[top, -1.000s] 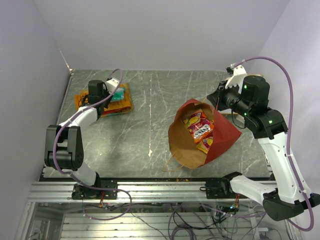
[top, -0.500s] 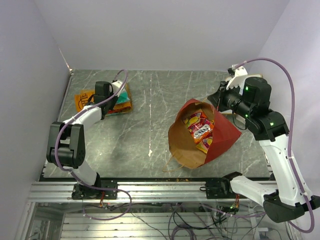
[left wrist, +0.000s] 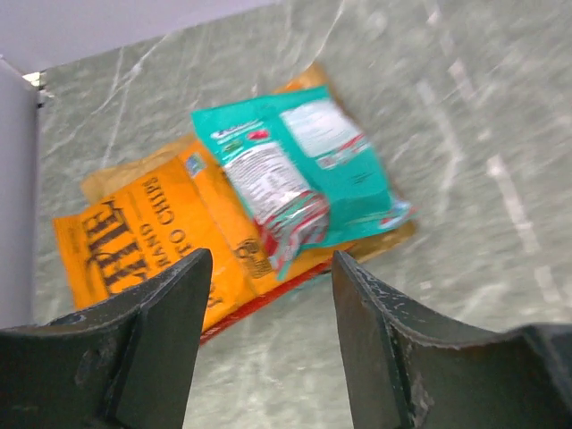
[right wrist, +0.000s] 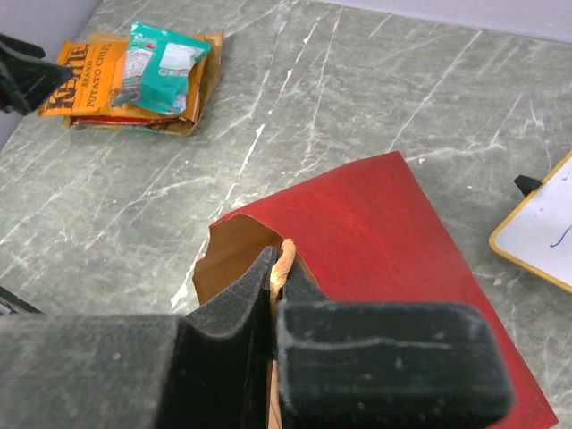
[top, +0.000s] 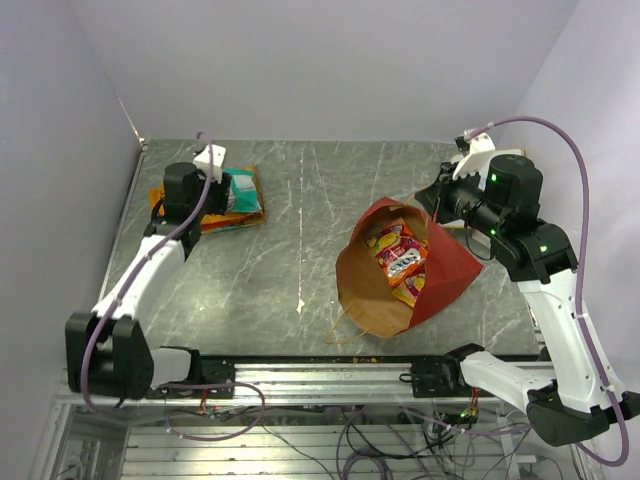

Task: Take the snacks out of the paper bag
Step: Place the snack at the center of the board, then take out the snack from the paper bag.

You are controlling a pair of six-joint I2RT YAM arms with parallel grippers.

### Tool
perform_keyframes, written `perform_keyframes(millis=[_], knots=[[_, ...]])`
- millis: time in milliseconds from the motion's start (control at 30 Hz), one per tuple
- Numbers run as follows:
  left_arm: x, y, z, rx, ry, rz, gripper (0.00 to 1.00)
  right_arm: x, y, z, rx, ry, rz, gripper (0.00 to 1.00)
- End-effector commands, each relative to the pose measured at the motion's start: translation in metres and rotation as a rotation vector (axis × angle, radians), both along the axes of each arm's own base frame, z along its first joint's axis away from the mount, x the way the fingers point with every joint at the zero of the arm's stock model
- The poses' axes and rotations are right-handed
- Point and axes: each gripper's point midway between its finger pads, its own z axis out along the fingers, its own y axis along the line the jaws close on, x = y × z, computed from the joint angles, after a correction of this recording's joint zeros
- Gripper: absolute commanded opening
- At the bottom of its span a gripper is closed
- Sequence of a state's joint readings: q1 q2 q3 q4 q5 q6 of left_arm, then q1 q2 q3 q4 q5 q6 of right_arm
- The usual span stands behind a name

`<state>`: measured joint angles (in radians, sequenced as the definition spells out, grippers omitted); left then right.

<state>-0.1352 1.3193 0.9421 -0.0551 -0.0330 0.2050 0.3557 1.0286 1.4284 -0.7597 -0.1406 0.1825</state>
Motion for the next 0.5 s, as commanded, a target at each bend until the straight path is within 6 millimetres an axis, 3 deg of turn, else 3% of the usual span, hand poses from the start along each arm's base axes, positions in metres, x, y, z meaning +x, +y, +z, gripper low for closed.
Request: perform_keyframes(millis=[0,267,467], knots=[[-0.031,-0.047,0.029,-0.379,-0.068,-0.051,0.68,0.002,-0.001,0.01,0.014,-0.058,-0.009,0.0],[-0.116,-0.145,0.066,-0.774,-0.124,-0.098,0.62,0.001,0.0,0.013,0.033,-0.064,-0.011,0.0],[-0.183,-0.215,0.071,-0.844,-0.059,-0.234,0.72,0.002,0.003,0.015,0.056,-0.066,-0.011,0.0]])
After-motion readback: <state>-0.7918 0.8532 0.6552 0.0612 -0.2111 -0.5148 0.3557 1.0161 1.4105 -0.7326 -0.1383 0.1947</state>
